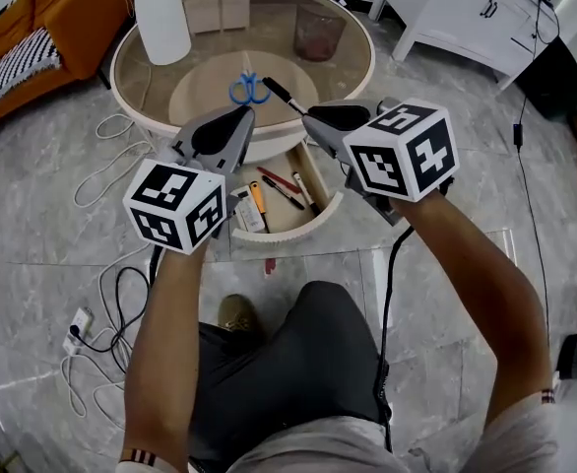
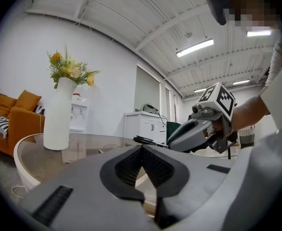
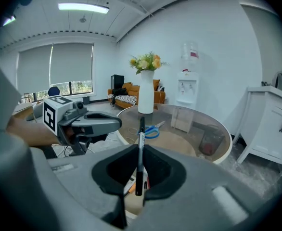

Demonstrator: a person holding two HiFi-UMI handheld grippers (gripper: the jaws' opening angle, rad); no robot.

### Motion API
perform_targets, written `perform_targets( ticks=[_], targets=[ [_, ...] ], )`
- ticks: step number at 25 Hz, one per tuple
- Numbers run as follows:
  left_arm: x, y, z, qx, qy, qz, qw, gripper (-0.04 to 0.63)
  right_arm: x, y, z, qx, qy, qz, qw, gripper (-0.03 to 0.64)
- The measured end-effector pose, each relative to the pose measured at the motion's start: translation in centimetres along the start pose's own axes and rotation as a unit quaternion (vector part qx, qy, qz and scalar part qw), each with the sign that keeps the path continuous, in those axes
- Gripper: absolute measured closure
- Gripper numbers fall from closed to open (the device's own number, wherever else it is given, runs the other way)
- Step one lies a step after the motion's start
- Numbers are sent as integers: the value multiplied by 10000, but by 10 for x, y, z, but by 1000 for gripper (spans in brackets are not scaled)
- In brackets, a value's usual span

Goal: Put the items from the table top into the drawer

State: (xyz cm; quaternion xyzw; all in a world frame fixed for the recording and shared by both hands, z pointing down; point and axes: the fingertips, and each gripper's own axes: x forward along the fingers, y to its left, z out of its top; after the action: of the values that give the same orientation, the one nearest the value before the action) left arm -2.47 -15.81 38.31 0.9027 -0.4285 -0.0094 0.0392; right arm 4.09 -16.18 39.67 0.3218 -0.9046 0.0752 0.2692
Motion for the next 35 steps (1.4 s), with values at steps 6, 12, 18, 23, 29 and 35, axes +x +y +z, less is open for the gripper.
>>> perform_targets(
  ticks=[6,12,18,23,29,35],
  targets=[
    [-12,-11,-6,94,-110,114,9998,597,-10,12,-31,-37,111,165,9998,577],
    [-19,-28,-20,234,-180,65,9995,595,-7,31,-57,-222,260,312,9989,577],
    [-21,-26,-30,9,-368,211,9991,597,4,40,-78,-431,431,383,9974,577],
    [-22,-22,-44,186,-294,313,9989,597,23,34,-108,-494,661,365,9959,577],
    [-18,-20,-67,483,-83,202,9986,597,63,21,-150,-226,904,256,9953,577],
    [-13,-29,-79,707,53,-339,9969,597,101,14,-182,59,1140,141,9934,577]
  ],
)
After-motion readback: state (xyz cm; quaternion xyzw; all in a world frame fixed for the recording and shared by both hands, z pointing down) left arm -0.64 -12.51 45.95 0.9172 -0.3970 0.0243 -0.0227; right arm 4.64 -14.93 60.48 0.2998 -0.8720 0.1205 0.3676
